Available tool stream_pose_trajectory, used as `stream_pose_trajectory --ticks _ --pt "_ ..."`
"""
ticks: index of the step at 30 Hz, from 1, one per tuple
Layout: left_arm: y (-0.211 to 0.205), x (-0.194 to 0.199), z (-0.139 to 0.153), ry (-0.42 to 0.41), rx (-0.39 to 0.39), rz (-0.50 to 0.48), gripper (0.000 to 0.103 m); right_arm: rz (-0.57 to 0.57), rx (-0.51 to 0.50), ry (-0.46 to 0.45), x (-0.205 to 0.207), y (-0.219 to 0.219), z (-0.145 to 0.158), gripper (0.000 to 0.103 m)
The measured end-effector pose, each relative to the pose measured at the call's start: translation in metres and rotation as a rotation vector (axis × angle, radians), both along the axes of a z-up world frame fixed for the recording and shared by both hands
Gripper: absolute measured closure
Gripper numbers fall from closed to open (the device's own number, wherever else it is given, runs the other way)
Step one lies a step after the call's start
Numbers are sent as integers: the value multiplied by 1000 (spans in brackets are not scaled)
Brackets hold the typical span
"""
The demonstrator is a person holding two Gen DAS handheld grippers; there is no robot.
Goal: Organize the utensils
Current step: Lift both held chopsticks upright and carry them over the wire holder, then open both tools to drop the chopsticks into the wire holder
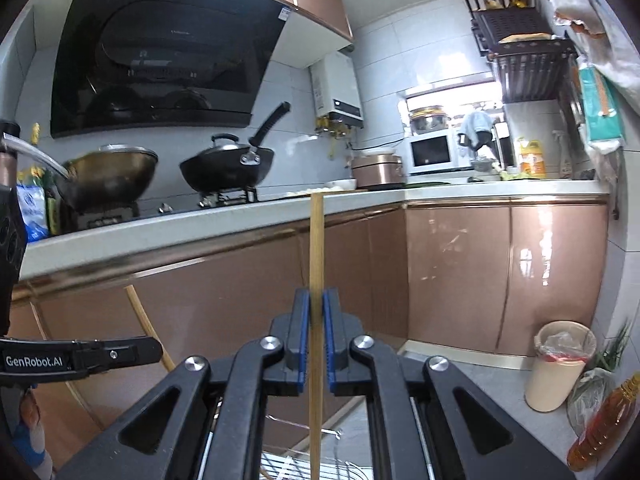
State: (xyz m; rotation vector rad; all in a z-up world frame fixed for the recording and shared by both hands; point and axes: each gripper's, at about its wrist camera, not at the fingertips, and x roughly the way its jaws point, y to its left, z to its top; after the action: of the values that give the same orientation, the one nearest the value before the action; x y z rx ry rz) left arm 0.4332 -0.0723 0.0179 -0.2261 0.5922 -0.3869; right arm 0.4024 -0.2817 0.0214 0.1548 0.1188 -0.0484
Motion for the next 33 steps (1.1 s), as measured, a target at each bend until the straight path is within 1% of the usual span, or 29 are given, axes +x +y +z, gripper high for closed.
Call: stream_pose_trajectory --ticks 2,4,6,7,10,15,19,22,23,24,25,26,28,30,32,33 --pt "-3 1 -12 5 21 4 97 -32 -12 5 0 2 -12 96" --pt "-4 1 -20 15 31 5 97 -32 16 20 2 0 -24 96" --pt "-2 0 -29 23 53 16 97 -41 19 34 1 0 -32 96" --pt "-1 -2 -30 13 62 25 97 -40 29 47 0 0 -37 96" --pt "4 -6 -32 9 83 43 97 -53 33 76 -1 -1 -49 96" --pt "8 -12 -30 24 105 49 97 -76 87 128 -10 -11 -63 95" --pt "9 -18 -29 49 114 39 97 -95 122 168 -22 -22 -66 95" --pt "8 -24 -27 62 118 35 96 -107 120 189 -35 -24 -65 93" --pt "7 -25 -25 64 117 33 95 -109 116 191 -41 -24 -62 93" --pt "9 -30 -23 67 114 31 92 -110 112 192 -45 -24 -60 93" --pt "11 -36 -21 66 114 31 86 -110 104 194 -54 -23 -55 93" --pt "13 -41 -20 63 117 31 83 -108 100 196 -62 -23 -52 92" --pt "20 -54 -15 55 126 40 73 -103 94 203 -77 -22 -45 89" --pt "28 -64 -12 57 125 45 68 -102 91 207 -92 -21 -40 80" --pt "37 -76 -8 57 128 49 66 -91 90 221 -109 -19 -36 76" --pt "42 -84 -6 57 131 53 63 -87 85 228 -117 -18 -34 75"
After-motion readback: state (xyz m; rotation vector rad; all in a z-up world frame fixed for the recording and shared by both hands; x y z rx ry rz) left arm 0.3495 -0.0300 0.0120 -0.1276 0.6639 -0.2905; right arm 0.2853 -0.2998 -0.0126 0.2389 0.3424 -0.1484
